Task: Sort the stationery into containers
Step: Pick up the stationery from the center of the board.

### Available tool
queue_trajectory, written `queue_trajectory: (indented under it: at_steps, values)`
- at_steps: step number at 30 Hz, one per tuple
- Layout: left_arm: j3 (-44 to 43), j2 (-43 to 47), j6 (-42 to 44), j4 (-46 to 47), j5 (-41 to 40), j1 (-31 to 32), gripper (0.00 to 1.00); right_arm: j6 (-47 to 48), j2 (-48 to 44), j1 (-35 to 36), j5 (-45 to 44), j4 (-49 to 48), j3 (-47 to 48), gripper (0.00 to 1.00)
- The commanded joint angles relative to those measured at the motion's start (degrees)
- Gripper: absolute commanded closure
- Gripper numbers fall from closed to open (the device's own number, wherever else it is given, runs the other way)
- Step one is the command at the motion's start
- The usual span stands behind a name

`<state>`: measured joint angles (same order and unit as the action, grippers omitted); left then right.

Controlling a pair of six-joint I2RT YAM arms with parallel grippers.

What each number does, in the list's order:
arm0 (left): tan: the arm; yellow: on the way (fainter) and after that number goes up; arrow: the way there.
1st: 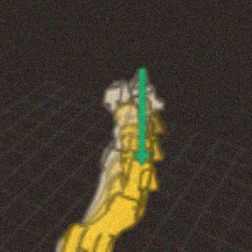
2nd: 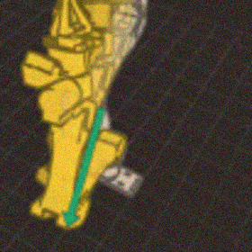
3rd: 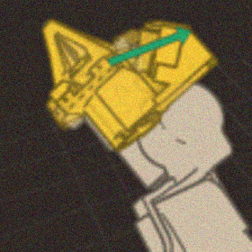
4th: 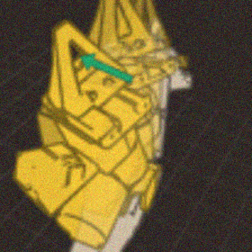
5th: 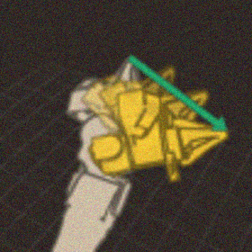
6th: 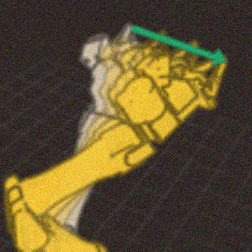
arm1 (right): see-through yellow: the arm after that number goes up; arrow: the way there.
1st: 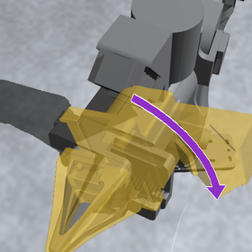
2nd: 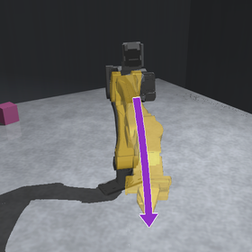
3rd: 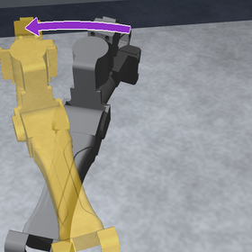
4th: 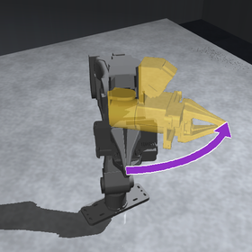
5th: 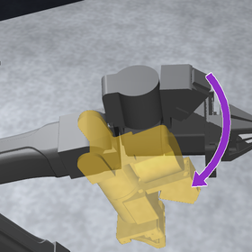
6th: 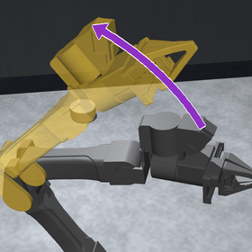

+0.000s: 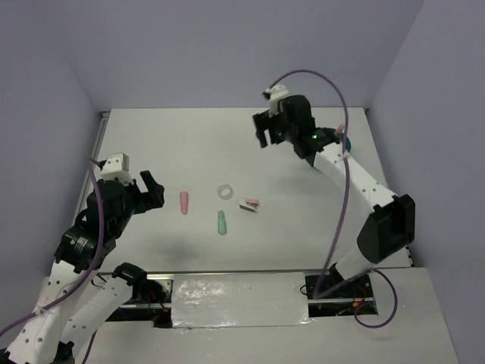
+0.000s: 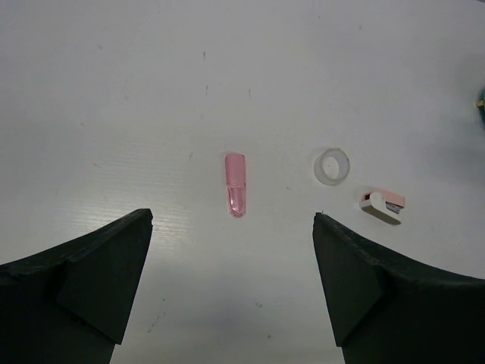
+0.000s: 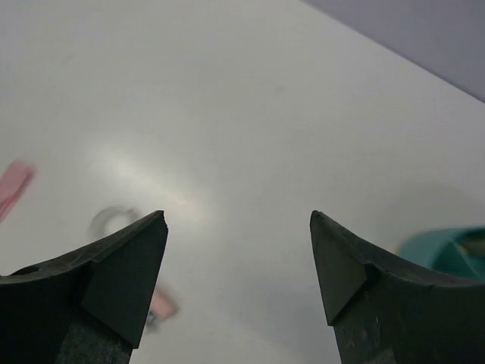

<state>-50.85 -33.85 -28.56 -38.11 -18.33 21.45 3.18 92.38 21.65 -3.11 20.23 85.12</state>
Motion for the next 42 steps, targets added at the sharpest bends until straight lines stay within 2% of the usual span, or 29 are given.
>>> queue_trajectory:
  at_steps: [1, 5, 8, 11, 12, 17, 22, 33, 42]
  values:
    - [-0.4, -0.1, -0.1, 0.8, -2.6, -0.3, 0.01, 10.3, -4.7, 8.0, 12.5, 1.7, -7.8, 0.17]
    - [-0.6, -0.2, -0.4, 0.6, -3.4, -0.3, 0.01, 8.2, -7.4, 15.7, 13.4, -4.4, -17.7, 0.17]
    - [-0.5, 0.3, -0.2, 0.8, -3.0, -0.3, 0.01, 2.6, -4.3, 18.3, 7.7, -7.7, -17.5, 0.17]
    - [-0.3, 0.4, -0.2, 0.8, -2.9, -0.3, 0.01, -6.4, 1.1, 19.8, 1.6, -5.6, -12.6, 0.32]
    - [-0.2, 0.4, -0.1, 0.8, -2.9, -0.3, 0.01, -9.1, 2.0, 19.9, 0.7, -6.0, -11.4, 0.42]
    - [-0.2, 0.3, 0.1, 1.1, -2.4, -0.3, 0.01, -10.5, 10.5, 19.8, 1.3, -3.9, -5.4, 0.55]
    - [-0.2, -0.2, 0.2, 1.2, -2.0, -0.3, 0.01, -11.3, 18.3, 20.1, 2.0, -1.2, -0.4, 0.57]
    - [-0.2, 0.1, 0.4, 1.4, -1.4, -0.3, 0.01, -10.5, 26.1, 21.2, 2.5, 1.2, 4.0, 0.61]
    - [-0.1, 0.1, 0.4, 1.5, -1.4, -0.3, 0.01, -10.3, 25.7, 22.4, 2.6, 0.8, 2.1, 0.61]
